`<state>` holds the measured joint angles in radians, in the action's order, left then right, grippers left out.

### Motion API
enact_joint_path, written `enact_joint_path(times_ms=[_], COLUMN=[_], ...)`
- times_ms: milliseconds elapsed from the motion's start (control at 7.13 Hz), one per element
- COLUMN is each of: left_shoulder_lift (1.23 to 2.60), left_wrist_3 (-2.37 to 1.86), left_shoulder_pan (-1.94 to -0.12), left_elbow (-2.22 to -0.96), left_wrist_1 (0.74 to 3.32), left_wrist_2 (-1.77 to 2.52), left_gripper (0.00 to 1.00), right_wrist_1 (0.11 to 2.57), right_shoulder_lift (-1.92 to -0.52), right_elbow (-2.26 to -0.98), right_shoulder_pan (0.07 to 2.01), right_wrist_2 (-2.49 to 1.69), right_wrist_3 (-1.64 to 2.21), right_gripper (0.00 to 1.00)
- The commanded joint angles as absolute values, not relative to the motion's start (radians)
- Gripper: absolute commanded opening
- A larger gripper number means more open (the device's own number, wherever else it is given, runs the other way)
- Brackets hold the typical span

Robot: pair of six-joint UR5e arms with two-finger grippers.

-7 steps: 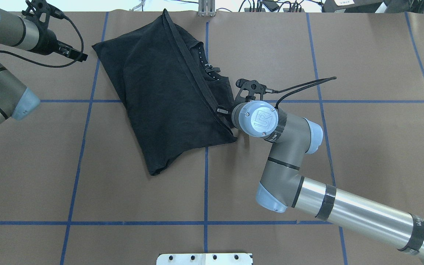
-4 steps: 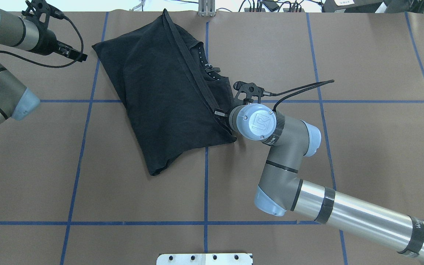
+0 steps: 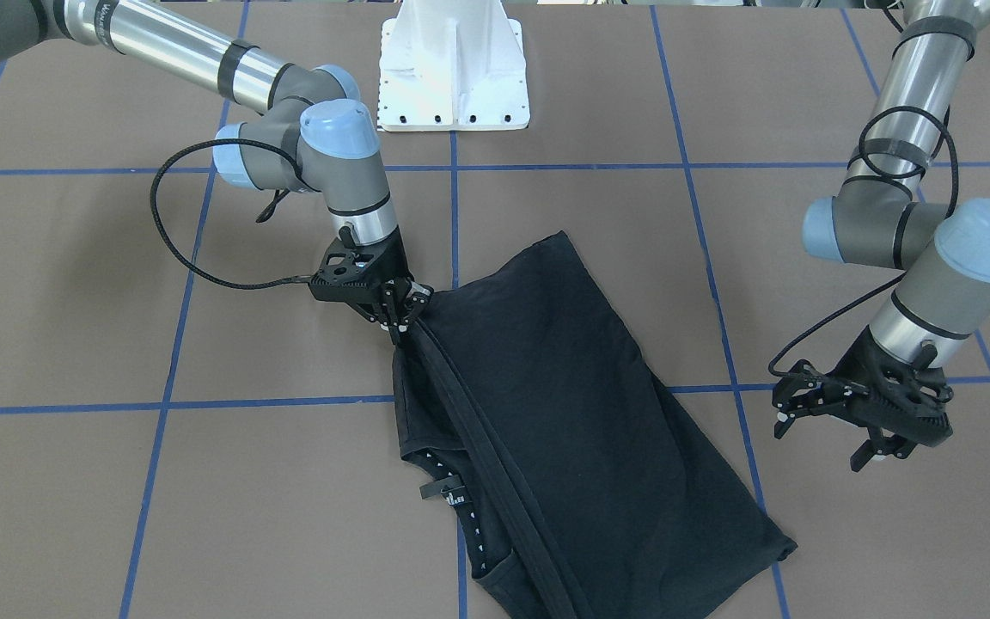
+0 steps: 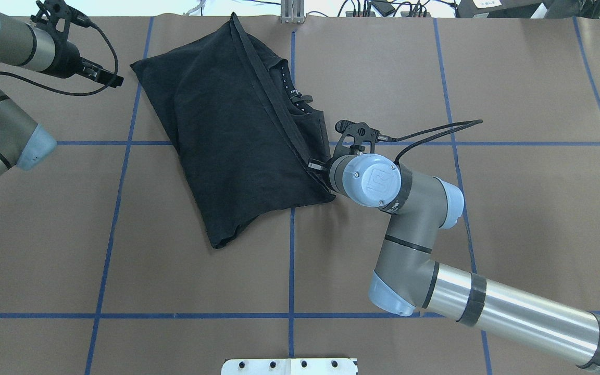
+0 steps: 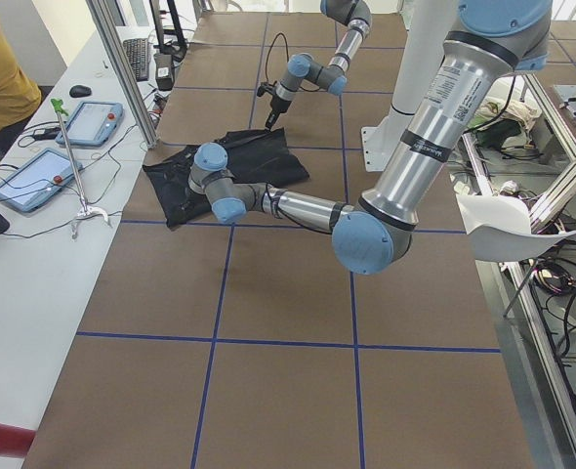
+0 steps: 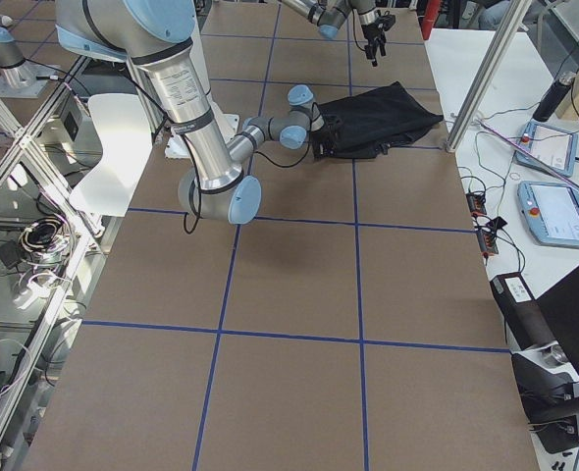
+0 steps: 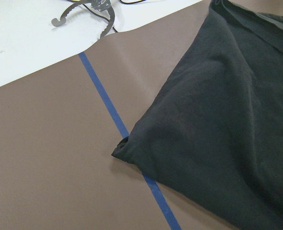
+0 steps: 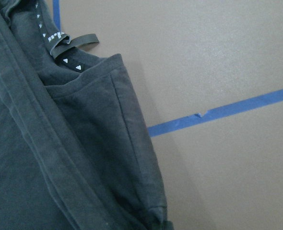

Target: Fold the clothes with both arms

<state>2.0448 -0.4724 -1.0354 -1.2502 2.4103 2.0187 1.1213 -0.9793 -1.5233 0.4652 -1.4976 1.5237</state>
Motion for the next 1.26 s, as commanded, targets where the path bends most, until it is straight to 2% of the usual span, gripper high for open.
enact_joint_path(times_ms=[0, 280, 841, 982, 1122], left_shoulder_lift=[2.045, 2.045, 2.045, 2.045, 2.046], left_wrist_3=[-0.492, -0.492, -0.497, -0.497, -0.497], left_shoulder_pan=[-1.034, -1.032, -1.029, -1.029, -1.029], left_elbow=[-1.250, -1.250, -1.250, -1.250, -1.250], left_wrist_1=[2.413, 2.413, 2.413, 2.413, 2.413], left_wrist_2=[2.019, 2.017, 2.017, 2.017, 2.017], left_gripper=[1.00, 1.00, 1.00, 1.00, 1.00], right_wrist_1=[1.239, 1.302, 1.305, 1.305, 1.307], right_shoulder_lift=[-1.023, -1.119, -1.134, -1.135, -1.140], right_elbow=[-1.683, -1.857, -1.887, -1.894, -1.899], right_shoulder_pan=[0.431, 0.294, 0.204, 0.204, 0.222], right_wrist_2=[-1.500, -1.403, -1.327, -1.327, -1.331], right_wrist_3=[1.523, 1.526, 1.563, 1.562, 1.548], right_gripper=[0.00, 0.00, 0.00, 0.21, 0.99])
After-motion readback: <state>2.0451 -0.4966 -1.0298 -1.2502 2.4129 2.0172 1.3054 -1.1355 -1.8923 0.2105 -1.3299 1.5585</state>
